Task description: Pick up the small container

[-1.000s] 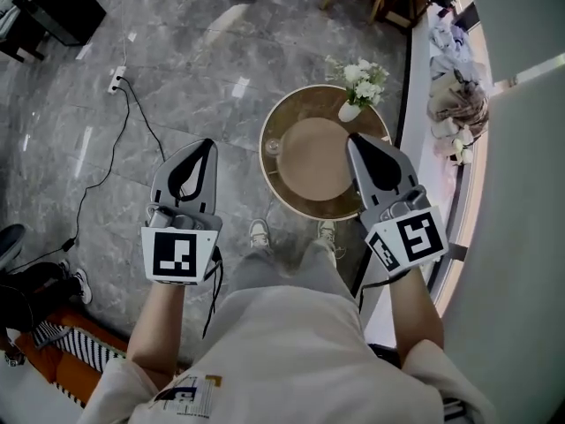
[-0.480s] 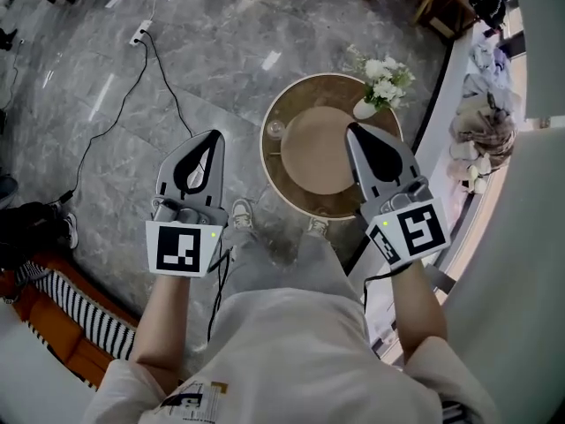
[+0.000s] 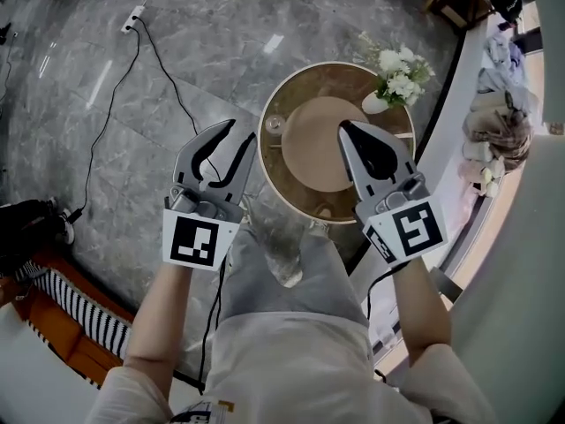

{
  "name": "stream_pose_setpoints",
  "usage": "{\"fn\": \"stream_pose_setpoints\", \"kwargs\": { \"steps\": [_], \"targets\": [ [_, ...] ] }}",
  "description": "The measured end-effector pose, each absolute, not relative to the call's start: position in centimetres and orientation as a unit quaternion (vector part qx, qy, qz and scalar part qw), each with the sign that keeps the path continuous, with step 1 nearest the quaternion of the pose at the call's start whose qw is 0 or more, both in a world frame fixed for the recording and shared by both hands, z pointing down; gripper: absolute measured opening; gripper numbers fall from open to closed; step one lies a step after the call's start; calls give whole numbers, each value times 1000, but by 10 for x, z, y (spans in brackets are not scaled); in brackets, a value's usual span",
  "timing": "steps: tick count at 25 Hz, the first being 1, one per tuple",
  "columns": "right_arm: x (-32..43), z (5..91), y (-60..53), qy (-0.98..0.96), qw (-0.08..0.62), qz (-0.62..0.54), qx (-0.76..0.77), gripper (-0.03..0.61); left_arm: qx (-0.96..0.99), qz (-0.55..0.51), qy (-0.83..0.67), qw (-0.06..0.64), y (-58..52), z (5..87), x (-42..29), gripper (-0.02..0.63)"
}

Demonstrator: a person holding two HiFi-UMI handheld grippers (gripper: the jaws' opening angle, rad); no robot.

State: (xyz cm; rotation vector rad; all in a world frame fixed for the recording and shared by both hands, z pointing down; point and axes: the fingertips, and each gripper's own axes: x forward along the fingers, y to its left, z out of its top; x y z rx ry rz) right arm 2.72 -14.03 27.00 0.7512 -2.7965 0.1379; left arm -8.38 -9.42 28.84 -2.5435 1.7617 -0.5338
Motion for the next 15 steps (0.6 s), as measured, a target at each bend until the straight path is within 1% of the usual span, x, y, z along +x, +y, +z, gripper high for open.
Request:
{"fn": "stream_pose_setpoints", "kwargs": {
  "steps": [1,4,7,11,15],
  "targets": [
    [23,278,-142,-958,122,48,254,8,-814,-173,554,1,-98,298,-83,111],
    [13,300,-151,-960,126,49,245,8,-826,-185,532,-1,-108,330,-80,125],
    [6,329,-158,-961,134,55,237,8,-833,-199,516,-12,-115,370,-77,161],
    [-5,369,-164,-960,143,68,229,8,-839,-213,500,-25,-121,420,-75,231],
    [-15,409,-167,-960,152,73,222,8,-850,-205,483,-36,-124,479,-68,275]
  ]
}}
